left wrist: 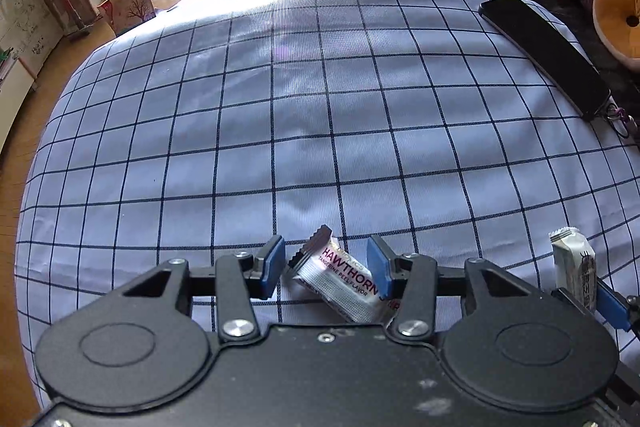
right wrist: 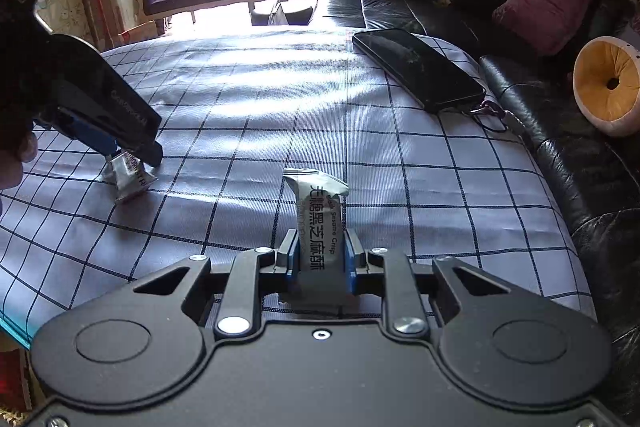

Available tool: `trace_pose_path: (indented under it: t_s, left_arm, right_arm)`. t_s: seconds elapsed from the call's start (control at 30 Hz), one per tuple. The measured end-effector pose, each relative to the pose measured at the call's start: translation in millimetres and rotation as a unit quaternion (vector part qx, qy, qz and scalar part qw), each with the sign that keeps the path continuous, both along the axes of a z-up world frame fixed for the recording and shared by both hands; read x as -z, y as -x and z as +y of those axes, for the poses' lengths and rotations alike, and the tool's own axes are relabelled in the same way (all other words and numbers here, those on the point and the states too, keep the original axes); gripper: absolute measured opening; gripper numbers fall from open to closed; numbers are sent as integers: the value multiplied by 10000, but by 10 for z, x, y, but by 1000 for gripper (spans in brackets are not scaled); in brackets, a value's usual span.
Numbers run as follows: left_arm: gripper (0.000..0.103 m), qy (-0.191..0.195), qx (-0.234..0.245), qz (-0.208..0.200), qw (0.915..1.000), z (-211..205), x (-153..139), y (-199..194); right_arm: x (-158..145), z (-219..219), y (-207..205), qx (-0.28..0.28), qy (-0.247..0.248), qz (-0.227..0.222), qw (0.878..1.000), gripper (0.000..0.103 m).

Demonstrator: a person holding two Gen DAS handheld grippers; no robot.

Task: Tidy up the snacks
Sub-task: 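Grasp white hawthorn packet with left gripper while right holds its white packet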

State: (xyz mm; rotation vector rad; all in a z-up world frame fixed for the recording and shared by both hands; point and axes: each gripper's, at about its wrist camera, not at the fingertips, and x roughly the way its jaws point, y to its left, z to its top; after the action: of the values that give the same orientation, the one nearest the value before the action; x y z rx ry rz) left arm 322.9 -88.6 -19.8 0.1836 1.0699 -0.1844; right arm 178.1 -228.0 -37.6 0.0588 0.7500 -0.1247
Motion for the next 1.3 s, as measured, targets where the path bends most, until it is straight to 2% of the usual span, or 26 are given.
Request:
trace_pose_path:
  t_s: [0.2,0.3,0.37,0.57,0.8,0.9,0.93,1.0,1.07,1.3]
  left_arm:
    - [52,18,-52,-25,10000,87,23,149]
    - [59,103,-177,-57,9998,150,46,196]
    - [67,69,-207,-127,9997,170,79,217]
    - [76,54,-202,-281,9994,213,120,256]
    - [76,117,-284,-348,9989,221,145,275]
    - [69,196,-335,-366,9986,229,134,313]
    - [63,246,-318,-367,9985,231,124,332]
    - [48,291,-246,-385,9985,212,101,357]
    - [25,264,-147,-415,9987,180,72,393]
    - [21,343,-63,-289,9990,266,-8,557]
  right_arm:
    - [8,-10,-1,-8,-47,13,10000,31]
    - [10,-10,-5,0,-46,11,10000,31]
    - [16,2,-5,6,-16,5,10000,32]
    - [19,23,-6,19,14,-8,10000,32]
    - [30,43,4,22,82,-60,9999,34]
    - [35,54,18,21,115,-90,9999,34]
    - [31,55,20,25,118,-94,9999,34]
    - [25,57,20,26,128,-89,9999,34]
    - [13,64,21,7,152,-74,9999,34]
    - [-42,65,10,-16,104,33,9999,31]
